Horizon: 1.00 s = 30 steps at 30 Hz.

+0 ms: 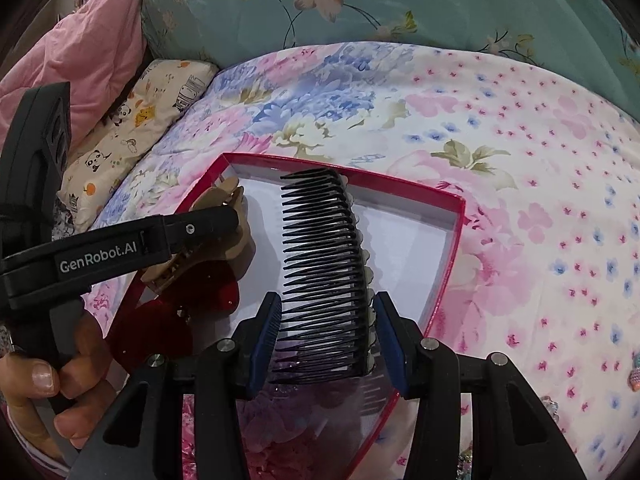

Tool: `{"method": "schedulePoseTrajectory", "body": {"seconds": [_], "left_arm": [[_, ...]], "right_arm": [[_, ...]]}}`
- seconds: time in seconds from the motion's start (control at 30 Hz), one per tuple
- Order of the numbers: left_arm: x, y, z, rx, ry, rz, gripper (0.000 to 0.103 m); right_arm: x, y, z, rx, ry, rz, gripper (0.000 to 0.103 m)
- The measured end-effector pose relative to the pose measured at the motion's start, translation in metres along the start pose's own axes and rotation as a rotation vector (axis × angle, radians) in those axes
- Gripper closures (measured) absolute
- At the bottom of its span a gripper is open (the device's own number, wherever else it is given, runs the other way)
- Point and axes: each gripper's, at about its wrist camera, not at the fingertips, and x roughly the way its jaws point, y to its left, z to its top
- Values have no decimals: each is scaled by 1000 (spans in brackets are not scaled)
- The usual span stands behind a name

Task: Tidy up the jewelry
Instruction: 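Carry the comb and claw clip into the tray and release both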

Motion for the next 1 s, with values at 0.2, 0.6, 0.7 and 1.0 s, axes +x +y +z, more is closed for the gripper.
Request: {"method": "schedulePoseTrajectory", "body": {"seconds": [0.2, 0.6, 0.7, 1.0], "left_arm": [[1, -2, 0, 13, 9, 8, 56], [9, -1, 0, 1, 48, -3, 54], [12, -3, -2, 11, 55, 7, 53], [17, -6, -7, 24, 64, 44, 51]], "right_arm": [[2, 0, 1, 0, 10, 6, 55], [-30, -6, -2, 32, -70, 23, 53], [-55, -14, -9, 61, -123, 33, 49], [-96, -40, -29, 143, -173, 48, 48]]}}
